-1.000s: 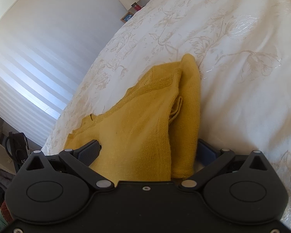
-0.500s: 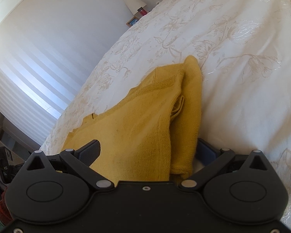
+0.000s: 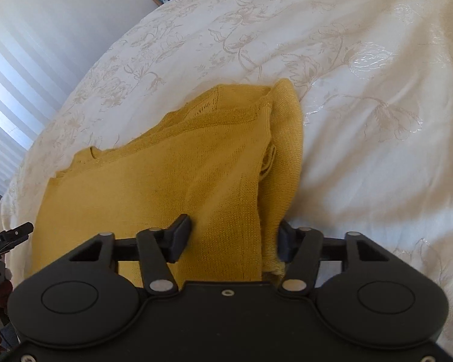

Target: Fold small clothes

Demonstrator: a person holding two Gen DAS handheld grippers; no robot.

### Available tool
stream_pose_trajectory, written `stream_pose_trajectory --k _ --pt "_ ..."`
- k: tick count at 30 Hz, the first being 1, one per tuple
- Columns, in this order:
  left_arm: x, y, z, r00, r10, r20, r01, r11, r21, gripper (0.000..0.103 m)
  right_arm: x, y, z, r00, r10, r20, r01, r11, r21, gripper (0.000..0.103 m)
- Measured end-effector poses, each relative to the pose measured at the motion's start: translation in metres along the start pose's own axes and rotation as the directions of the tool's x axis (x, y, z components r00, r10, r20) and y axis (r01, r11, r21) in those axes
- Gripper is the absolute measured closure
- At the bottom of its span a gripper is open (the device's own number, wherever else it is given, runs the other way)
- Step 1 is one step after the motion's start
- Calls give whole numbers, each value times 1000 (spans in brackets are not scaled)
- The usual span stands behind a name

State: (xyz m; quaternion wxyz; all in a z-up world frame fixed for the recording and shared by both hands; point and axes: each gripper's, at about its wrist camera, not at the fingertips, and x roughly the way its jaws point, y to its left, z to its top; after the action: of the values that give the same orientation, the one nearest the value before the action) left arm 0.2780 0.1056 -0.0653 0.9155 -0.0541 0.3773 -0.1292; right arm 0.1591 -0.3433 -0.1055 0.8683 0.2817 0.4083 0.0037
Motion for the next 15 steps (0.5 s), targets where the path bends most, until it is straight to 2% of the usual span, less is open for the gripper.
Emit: stream_pose_trajectory --k 1,4,11,15 --pt "1 4 0 1000 -13 -10 13 1000 -14 3 -1 0 -1 1000 4 2 -4 1000 15 64" --pt "2 10 1 999 -44 -18 44 999 -16 3 -5 14 -3 999 -28 28 28 1000 -10 70" --pt "-4 12 -2 998 -59 -30 59 998 -27 3 -24 75 9 997 -32 75 41 992 -117 73" --pt "-8 16 -1 996 -84 -29 83 995 -48 3 -23 129 19 997 30 65 -18 984 -180 74"
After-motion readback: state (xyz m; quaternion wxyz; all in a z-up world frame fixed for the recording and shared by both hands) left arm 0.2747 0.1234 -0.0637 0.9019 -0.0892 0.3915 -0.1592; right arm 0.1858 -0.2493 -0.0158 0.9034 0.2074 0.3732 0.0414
